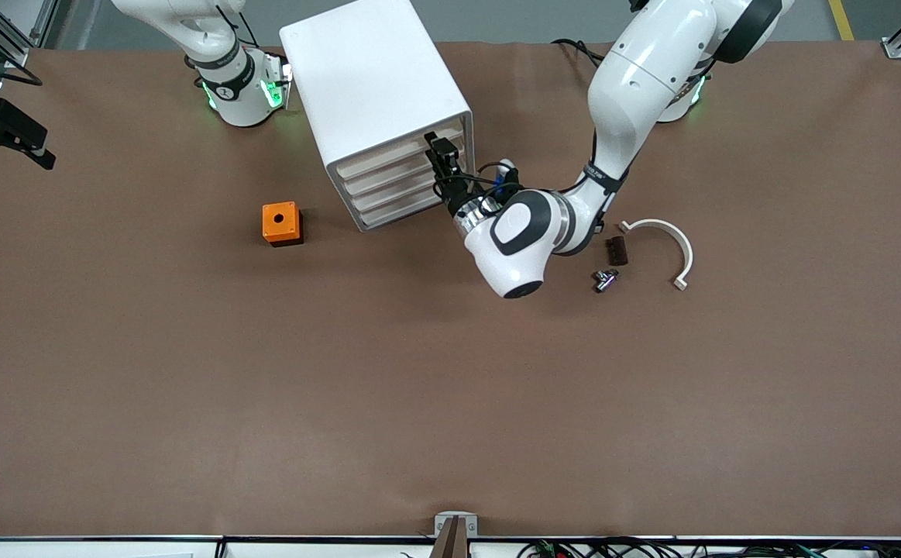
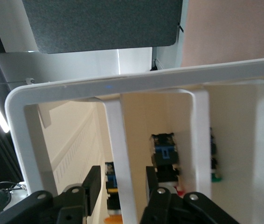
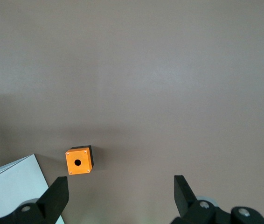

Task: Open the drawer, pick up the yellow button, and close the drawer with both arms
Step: 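Grasp the drawer front with the left gripper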

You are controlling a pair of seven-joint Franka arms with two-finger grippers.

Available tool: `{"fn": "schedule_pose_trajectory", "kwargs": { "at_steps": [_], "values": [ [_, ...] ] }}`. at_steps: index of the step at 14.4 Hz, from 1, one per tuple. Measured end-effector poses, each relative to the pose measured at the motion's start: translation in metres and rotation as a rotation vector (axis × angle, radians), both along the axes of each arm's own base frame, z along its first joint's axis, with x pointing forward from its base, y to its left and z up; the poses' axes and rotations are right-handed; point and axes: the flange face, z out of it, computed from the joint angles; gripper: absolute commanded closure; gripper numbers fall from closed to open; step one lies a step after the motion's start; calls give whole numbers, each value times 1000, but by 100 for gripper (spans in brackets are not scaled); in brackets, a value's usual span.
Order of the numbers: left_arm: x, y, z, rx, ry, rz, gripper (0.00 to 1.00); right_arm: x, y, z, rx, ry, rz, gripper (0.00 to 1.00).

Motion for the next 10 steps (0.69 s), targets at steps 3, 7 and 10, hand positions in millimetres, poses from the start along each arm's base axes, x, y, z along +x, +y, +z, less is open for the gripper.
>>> {"fn": "schedule_pose_trajectory", "kwargs": {
  "at_steps": [3,7,10],
  "values": [
    [-7,-4,0,2,11,-17,68,0,-1,0,0,0,-1,0],
    [-10,-5,-2,5,16,-21,84,0,-2,0,1,0,-3,0],
    [-11,-3,-4,11,19,-19,91,0,-2,0,1,-1,-3,0]
  ]
}}
